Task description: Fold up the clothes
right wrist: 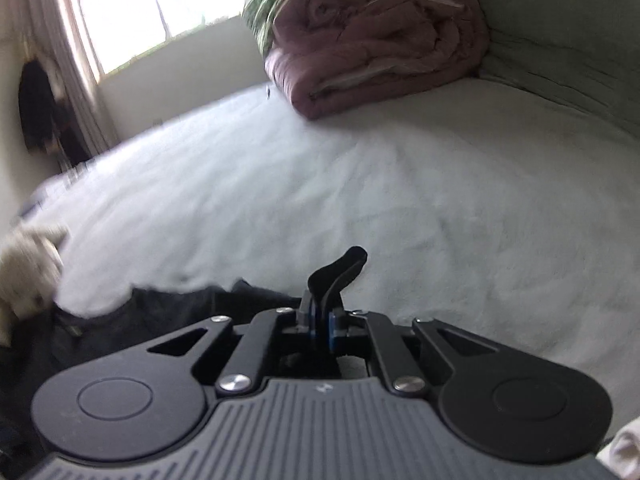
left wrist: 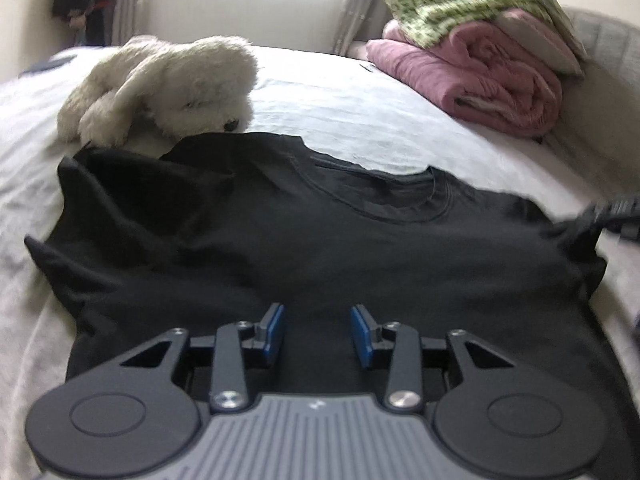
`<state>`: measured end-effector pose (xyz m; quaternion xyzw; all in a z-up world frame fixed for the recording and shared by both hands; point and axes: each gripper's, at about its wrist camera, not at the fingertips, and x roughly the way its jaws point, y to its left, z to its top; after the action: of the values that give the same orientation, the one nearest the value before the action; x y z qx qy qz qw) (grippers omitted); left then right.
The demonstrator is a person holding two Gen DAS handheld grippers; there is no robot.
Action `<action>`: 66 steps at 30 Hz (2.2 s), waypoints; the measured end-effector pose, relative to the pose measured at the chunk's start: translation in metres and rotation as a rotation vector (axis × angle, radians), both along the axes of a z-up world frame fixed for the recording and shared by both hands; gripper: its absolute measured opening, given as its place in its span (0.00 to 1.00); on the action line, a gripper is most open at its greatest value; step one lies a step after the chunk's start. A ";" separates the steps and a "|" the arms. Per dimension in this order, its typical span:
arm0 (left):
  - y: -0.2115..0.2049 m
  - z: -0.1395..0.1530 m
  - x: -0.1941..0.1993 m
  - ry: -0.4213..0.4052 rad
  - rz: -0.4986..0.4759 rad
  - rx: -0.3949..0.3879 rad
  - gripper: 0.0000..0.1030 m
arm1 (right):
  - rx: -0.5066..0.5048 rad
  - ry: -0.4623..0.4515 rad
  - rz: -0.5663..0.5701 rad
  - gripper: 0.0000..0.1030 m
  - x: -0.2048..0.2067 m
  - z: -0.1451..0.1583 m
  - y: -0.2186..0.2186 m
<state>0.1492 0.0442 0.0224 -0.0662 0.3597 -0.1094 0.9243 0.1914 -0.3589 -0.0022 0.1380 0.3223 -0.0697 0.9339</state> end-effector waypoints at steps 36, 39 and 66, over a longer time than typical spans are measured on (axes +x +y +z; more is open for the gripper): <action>0.171 -0.017 0.014 -0.088 0.233 -0.341 0.31 | -0.126 -0.036 0.633 0.32 0.064 0.032 0.338; 0.176 -0.020 0.017 -0.090 0.200 -0.396 0.17 | -0.158 -0.007 0.682 0.32 0.085 0.029 0.379; 0.171 -0.021 0.016 -0.097 -0.114 -0.553 0.13 | -0.329 0.021 0.751 0.05 0.082 0.024 0.433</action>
<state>0.1650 0.2148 0.0017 -0.2899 0.2748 -0.2582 0.8797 0.2729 0.0743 0.0222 -0.1410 0.3444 0.2239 0.9008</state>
